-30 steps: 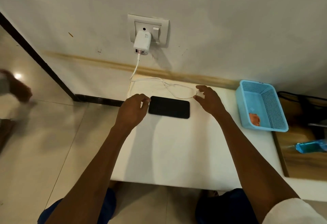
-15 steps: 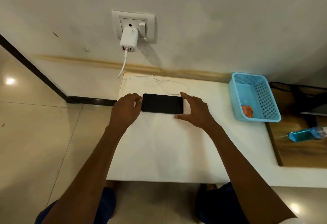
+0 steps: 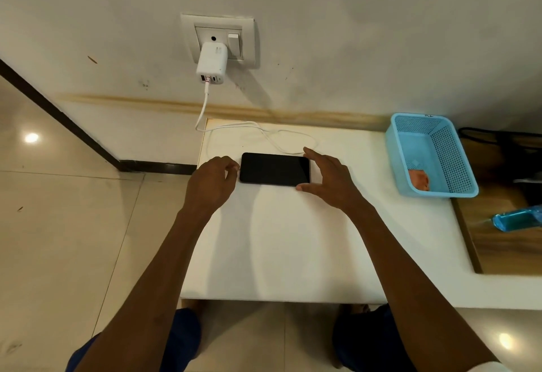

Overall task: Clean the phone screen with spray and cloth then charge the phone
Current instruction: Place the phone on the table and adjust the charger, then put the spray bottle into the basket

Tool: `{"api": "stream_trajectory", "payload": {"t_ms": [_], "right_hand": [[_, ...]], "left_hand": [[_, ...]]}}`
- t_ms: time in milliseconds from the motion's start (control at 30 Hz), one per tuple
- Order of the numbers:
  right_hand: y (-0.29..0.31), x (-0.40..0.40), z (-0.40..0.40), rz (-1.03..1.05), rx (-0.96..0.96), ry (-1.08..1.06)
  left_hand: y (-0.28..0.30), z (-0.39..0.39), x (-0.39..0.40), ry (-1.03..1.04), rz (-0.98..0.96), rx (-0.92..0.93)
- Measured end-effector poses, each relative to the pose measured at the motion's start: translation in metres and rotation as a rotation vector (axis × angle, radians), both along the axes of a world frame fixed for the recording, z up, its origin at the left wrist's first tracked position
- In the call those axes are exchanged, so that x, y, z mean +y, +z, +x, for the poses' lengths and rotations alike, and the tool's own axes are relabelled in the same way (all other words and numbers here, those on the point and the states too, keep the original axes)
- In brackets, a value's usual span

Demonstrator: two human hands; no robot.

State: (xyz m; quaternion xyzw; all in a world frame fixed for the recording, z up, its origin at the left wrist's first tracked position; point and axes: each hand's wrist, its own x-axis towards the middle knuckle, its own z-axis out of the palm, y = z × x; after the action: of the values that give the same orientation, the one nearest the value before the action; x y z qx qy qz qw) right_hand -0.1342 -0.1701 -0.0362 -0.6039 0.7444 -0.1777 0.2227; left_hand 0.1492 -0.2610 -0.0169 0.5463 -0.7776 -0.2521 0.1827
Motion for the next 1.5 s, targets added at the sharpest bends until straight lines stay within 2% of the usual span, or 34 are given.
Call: {"api": "stream_trajectory", "payload": {"t_ms": [567, 700, 833, 900, 967, 1067, 1200, 1400, 1500], "right_hand": [[-0.004, 0.001, -0.011, 0.040, -0.095, -0.018], [0.008, 0.009, -0.006, -0.075, -0.225, -0.139], [0.027, 0.029, -0.003, -0.212, -0.176, -0.201], [0.037, 0.044, -0.006, -0.232, -0.247, -0.231], [0.048, 0.058, -0.013, -0.351, -0.367, -0.307], [0.068, 0.076, -0.030, -0.569, -0.440, -0.514], [0.083, 0.118, -0.073, -0.661, -0.397, -0.754], [0.105, 0.167, -0.112, -0.768, -0.378, -0.847], [0.109, 0.194, -0.128, -0.834, -0.288, -1.051]], "left_hand": [[0.004, -0.007, 0.005, -0.047, -0.001, -0.007], [0.007, -0.020, 0.011, -0.071, 0.016, 0.076], [0.013, -0.042, 0.018, -0.144, -0.009, 0.142], [0.017, -0.058, 0.023, -0.183, -0.014, 0.176], [0.020, -0.074, 0.029, -0.229, -0.028, 0.209], [0.021, -0.096, 0.038, -0.289, -0.038, 0.216], [0.023, -0.138, 0.066, -0.398, -0.052, 0.222], [0.025, -0.179, 0.100, -0.514, -0.061, 0.225], [0.024, -0.197, 0.117, -0.576, -0.051, 0.200]]}}
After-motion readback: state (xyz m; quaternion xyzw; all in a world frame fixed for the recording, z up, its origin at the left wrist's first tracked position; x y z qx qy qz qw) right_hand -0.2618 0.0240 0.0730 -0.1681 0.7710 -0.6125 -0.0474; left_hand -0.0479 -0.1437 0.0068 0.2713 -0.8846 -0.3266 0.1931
